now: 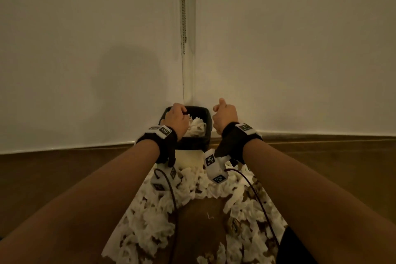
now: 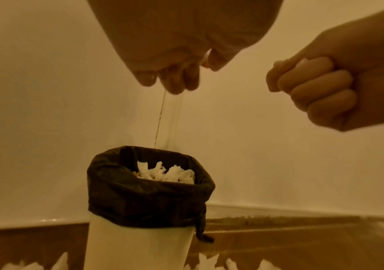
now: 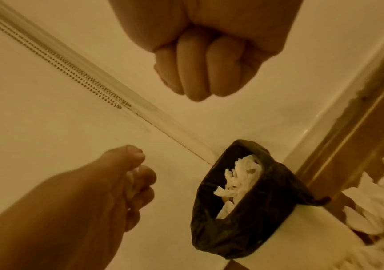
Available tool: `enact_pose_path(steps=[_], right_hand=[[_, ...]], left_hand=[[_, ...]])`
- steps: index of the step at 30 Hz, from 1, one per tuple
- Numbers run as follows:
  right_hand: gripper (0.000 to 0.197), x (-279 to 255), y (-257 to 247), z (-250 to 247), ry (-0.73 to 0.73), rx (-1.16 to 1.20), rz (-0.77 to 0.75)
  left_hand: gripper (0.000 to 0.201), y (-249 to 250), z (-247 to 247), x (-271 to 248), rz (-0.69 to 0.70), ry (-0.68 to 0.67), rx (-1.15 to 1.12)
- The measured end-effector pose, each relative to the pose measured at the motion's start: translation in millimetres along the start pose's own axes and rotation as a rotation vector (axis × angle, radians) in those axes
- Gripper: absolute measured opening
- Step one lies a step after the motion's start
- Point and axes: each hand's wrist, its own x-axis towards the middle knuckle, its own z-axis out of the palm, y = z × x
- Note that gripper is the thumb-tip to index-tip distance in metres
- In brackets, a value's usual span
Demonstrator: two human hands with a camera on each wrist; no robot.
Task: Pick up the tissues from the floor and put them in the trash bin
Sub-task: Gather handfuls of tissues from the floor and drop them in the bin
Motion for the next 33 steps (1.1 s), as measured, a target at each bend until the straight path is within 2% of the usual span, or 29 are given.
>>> enact_pose_path(steps=[2, 3, 4, 6, 8, 10, 13, 16, 20, 23, 25, 28, 33], right_hand=[[0.045, 11.3, 5.7, 5.1, 0.047, -0.105, -0.072], [0.041, 16.9, 9.3, 7.8, 0.005, -0.150, -0.063], [0.038, 22.1, 13.9, 9.9, -0.062, -0.217, -0.055], [0.034, 29.4, 24.3, 15.2, -0.251, -0.328, 0.069], [0.031, 34.1, 34.3, 21.3, -0.354, -0.473, 0.156], [0.038, 38.8, 40.1, 29.0, -0.377, -0.520, 0.135], [0.030, 47.0, 40.0, 40.2, -0.327, -0.763, -0.066], [0.029, 52.2, 43.3, 49.0, -0.236, -0.901, -0.193], [0.030, 55.3, 57.7, 56.9, -0.215, -0.916, -0.206], [0.036, 57.3, 73.4, 61.6, -0.294, -0.951, -0.170], [0.045, 58.5, 81.0, 62.3, -0.343, -1.007, -0.128], [0.056, 61.9, 82.7, 58.6, -0.353, -0.983, -0.096], [0.052, 50.8, 77.3, 55.2, -0.143, -0.936, -0.211]], left_hand=[[0.027, -6.5, 2.2, 12.6, -0.049, -0.035, -0.041], [0.025, -11.9, 5.5, 17.7, -0.077, -0.021, -0.080], [0.020, -17.1, 8.7, 21.3, -0.100, 0.021, -0.109], [0.018, -29.6, 12.5, 26.6, -0.126, 0.087, -0.052], [0.026, -43.5, 19.9, 30.1, -0.076, -0.017, -0.012], [0.034, -58.4, 24.9, 34.3, -0.058, -0.067, 0.034], [0.027, -68.9, 30.1, 42.7, -0.018, -0.038, 0.024], [0.027, -67.2, 36.6, 51.4, 0.032, -0.015, 0.039], [0.030, -65.2, 49.3, 58.8, 0.026, -0.035, 0.102], [0.038, -70.8, 59.3, 59.5, -0.025, -0.181, 0.209], [0.040, -77.1, 62.3, 57.2, -0.029, -0.229, 0.223], [0.038, -83.5, 60.6, 51.2, 0.003, -0.142, 0.189], [0.028, -81.3, 53.4, 34.7, -0.008, 0.039, 0.128]])
